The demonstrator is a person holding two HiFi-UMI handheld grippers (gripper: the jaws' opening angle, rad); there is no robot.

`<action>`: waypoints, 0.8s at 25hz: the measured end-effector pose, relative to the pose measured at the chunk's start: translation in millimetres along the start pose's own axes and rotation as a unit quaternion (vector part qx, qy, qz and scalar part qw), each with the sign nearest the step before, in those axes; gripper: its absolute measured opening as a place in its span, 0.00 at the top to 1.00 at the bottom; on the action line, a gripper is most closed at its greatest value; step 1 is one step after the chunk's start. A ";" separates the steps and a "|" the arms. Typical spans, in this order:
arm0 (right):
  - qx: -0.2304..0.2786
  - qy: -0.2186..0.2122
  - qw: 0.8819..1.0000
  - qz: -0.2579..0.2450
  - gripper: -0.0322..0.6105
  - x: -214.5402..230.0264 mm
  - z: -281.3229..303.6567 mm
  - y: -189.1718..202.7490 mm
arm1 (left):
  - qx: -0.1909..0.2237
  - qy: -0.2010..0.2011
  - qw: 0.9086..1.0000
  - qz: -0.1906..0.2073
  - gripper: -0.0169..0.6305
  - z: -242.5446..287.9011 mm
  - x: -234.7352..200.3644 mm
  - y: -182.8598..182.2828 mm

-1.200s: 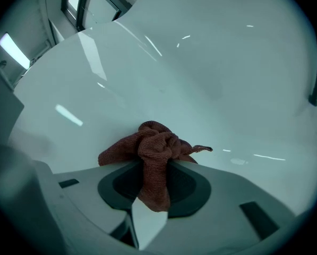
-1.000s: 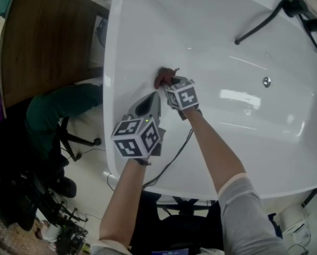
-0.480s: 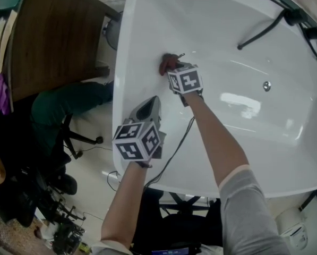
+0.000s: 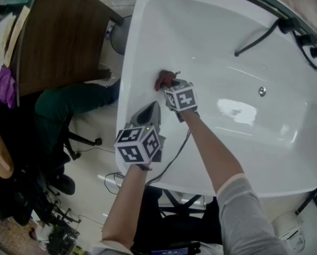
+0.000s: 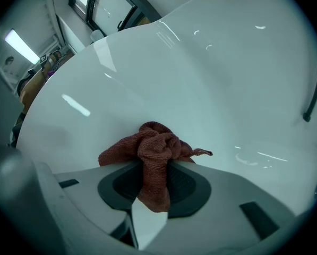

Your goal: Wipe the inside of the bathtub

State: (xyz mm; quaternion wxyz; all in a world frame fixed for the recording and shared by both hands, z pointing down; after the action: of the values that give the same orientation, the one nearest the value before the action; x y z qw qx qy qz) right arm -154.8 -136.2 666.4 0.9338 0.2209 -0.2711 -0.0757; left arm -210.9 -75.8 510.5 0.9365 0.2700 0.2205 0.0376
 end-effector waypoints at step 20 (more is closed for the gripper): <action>0.038 0.008 0.999 -0.029 0.78 -40.6 -37.3 -74.8 | 0.022 -0.009 0.999 -0.022 0.96 -53.2 -7.8 2.7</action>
State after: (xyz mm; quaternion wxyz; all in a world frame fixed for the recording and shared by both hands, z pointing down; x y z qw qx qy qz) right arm -170.5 -178.4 585.1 0.9241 0.2648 -0.2601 -0.0909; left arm -240.8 -48.9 474.7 0.9327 0.2863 0.2191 0.0098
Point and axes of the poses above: the fingertips, and each gripper's own axes: z forward along the fingers, x to its right, y out of its underside, the point moved 3 cm from there along -z, backward along the fingers
